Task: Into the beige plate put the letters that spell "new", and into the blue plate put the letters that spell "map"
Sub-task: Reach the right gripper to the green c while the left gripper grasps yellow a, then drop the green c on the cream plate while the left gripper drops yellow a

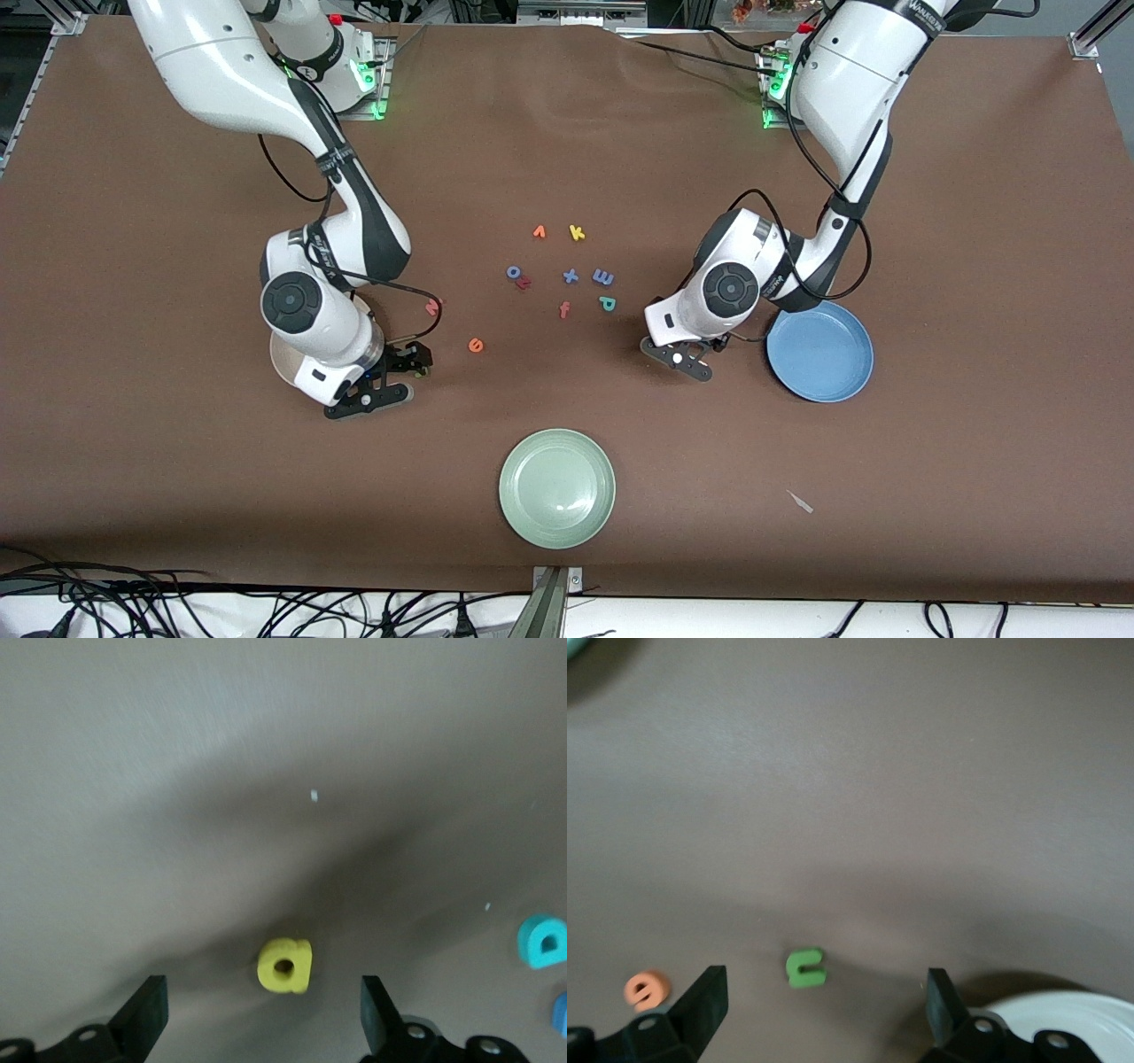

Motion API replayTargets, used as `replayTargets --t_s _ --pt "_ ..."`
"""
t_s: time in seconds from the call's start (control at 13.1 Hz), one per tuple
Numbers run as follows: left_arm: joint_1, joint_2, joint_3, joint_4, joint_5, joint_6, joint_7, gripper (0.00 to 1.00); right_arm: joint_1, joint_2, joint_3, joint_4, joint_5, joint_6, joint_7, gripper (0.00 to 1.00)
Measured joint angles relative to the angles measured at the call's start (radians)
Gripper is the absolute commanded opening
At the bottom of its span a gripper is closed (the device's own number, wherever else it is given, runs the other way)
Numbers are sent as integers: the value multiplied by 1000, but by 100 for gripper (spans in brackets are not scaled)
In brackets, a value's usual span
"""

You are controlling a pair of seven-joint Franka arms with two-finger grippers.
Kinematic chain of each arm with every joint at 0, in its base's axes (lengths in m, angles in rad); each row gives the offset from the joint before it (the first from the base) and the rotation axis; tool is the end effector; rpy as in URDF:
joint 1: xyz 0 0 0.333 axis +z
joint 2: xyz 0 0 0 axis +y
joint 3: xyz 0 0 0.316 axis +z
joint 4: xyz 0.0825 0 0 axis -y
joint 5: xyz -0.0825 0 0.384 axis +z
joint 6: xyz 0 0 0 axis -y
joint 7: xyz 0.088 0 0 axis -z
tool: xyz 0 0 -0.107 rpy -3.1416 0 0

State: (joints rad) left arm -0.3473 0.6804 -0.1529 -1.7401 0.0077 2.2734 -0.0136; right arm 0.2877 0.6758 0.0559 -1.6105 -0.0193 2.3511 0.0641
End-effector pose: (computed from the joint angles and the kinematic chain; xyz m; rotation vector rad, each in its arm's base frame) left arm 0.5745 -0.3058 0.1785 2.9949 -0.7093 -0.2444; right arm 0.6617 0.2309 0.2378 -3.0767 -0.4323 -0.0939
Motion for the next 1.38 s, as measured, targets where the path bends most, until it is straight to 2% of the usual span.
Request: replayTargets --t_s 0.23,0.46,0.54,0.92,0.99,1.15,1.38 --pt "-1 -10 -3 -22 0 14 0 78 6 31 5 -25 -1 66 0 99" --pt "-8 -11 -3 -26 0 48 0 75 10 35 7 -93 -2 155 0 92" --pt "-9 -11 -3 -31 0 57 0 69 12 35 7 -108 -2 165 0 90" --pt "-9 -10 -2 -46 0 80 0 22 17 34 7 -138 -2 174 1 69" --pt "-9 -11 -1 -46 0 82 1 19 17 33 7 -138 -2 174 1 61" --pt "-9 -11 -1 -46 2 83 3 19 17 29 6 -138 -2 174 2 49" --pt "-7 -17 0 -44 16 81 5 20 18 25 7 -139 -2 175 4 36"
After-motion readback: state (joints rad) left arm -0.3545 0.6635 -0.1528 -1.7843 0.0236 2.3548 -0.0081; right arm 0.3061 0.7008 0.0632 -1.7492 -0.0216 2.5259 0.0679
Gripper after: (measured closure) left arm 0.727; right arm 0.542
